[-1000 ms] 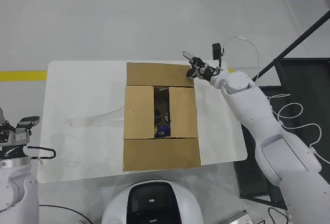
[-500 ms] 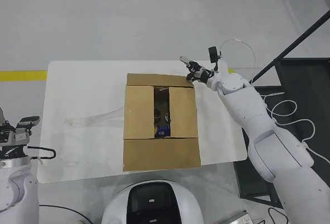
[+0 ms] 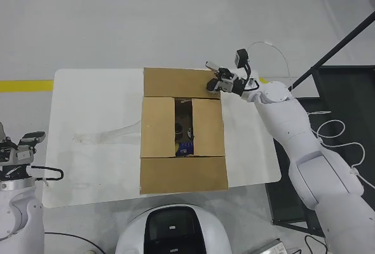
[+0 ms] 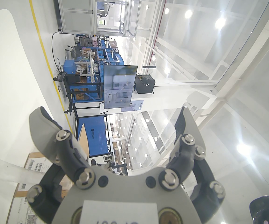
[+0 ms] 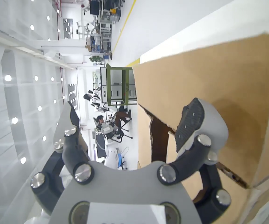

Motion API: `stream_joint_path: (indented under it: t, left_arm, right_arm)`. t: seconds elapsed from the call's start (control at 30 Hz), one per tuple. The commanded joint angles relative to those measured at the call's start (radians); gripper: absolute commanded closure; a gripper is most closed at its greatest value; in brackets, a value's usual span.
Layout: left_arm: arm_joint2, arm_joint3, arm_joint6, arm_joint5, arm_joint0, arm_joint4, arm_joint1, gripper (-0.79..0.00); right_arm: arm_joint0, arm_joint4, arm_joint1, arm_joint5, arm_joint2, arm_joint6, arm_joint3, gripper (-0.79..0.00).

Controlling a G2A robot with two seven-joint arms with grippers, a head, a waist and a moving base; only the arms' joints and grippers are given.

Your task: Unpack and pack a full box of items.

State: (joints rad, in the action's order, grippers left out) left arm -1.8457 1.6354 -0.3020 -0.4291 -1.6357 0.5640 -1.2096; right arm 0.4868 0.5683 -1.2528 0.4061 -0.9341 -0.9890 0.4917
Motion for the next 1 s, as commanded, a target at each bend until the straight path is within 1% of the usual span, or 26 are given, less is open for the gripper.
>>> stream_joint_path:
  t: [0.0, 0.1, 0.23, 0.4, 0.53, 0.63, 0.73, 0.87, 0.97]
  left_arm:
    - [0.0, 0.0, 0.0, 0.0, 0.0, 0.0, 0.0, -0.785]
    - [0.0, 0.0, 0.0, 0.0, 0.0, 0.0, 0.0, -0.785]
    - [0.0, 0.0, 0.0, 0.0, 0.0, 0.0, 0.0, -0.785]
    - [0.0, 0.0, 0.0, 0.0, 0.0, 0.0, 0.0, -0.785]
    - [0.0, 0.0, 0.0, 0.0, 0.0, 0.0, 0.0, -0.785]
    - [0.0, 0.0, 0.0, 0.0, 0.0, 0.0, 0.0, -0.785]
    - [0.0, 0.0, 0.0, 0.0, 0.0, 0.0, 0.0, -0.785]
    - [0.0, 0.0, 0.0, 0.0, 0.0, 0.0, 0.0, -0.785]
    - [0.0, 0.0, 0.0, 0.0, 0.0, 0.0, 0.0, -0.785]
  right_arm:
    - [0.046, -0.008, 0.013, -0.005, -0.013, -0.023, 0.069, -0.785]
    - [0.133, -0.034, 0.04, -0.03, -0.042, -0.03, 0.208, -0.785]
    - [0.26, -0.094, 0.082, -0.087, -0.104, 0.014, 0.426, -0.785]
    - [0.417, -0.166, 0.127, -0.184, -0.203, 0.075, 0.692, -0.785]
    - [0.527, -0.223, 0.149, -0.273, -0.253, 0.113, 0.861, -0.785]
    - [0.567, -0.243, 0.156, -0.319, -0.265, 0.124, 0.919, -0.785]
    - [0.589, -0.261, 0.157, -0.351, -0.262, 0.14, 0.944, -0.785]
    - [0.596, -0.275, 0.156, -0.364, -0.249, 0.139, 0.944, -0.785]
    - [0.596, -0.297, 0.156, -0.352, -0.239, 0.119, 0.933, -0.785]
